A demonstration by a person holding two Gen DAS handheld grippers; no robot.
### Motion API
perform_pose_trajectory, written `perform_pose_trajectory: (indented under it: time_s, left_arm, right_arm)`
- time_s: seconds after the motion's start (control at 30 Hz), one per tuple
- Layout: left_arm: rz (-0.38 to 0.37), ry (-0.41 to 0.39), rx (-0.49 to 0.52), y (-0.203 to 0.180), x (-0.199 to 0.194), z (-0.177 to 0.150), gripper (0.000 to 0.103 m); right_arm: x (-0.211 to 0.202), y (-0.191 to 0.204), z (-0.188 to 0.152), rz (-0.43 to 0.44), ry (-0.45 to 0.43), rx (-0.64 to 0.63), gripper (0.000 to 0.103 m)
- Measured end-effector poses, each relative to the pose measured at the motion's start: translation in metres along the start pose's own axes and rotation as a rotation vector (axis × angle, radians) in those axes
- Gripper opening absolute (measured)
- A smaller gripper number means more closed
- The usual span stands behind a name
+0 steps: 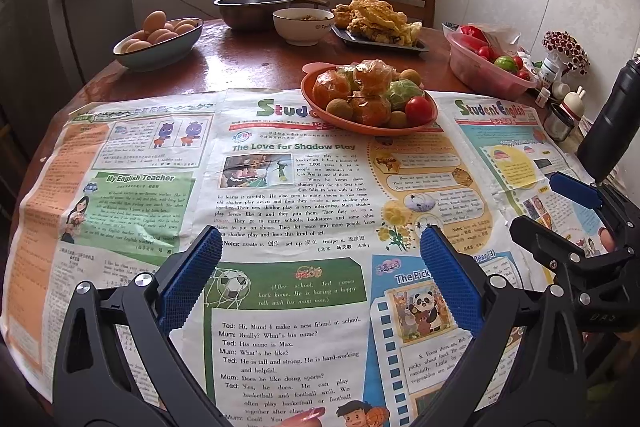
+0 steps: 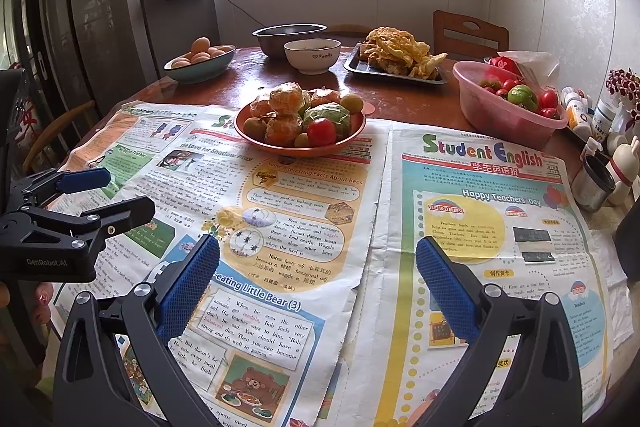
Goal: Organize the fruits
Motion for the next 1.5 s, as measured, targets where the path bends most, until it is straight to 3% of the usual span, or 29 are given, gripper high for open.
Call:
perform_pose_trajectory:
  time_s: [0.9,1.27,1.5]
  left_arm:
    - [0.018,0.021,0.023,-0.002,0.005,-0.003,0.093]
    - [-0.033,0.014,0.007,-0.005,0.001,0.001,0.093]
    - [0.003,0.002,-0.033,0.010,0.002,0.012,0.093]
  right_arm:
    - [-0.001,-0.004,0.001,-0.007,-0.002,0.001,0.099]
    - [0.003,-0.010,0.002,-0.009,0.006,0.010,0.099]
    - [0.012,-0.029,0.006,-0.029,0.019,0.031,0.099]
Point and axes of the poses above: each gripper's, at about its wrist camera, not at the fingertips, and x roughly the way its jaws point, y to its left, z to its top, the point moved 10 cm from there along x, roughly the way its jaws point, and after that the axes turned 5 degrees about y, right-handed, at the moved point
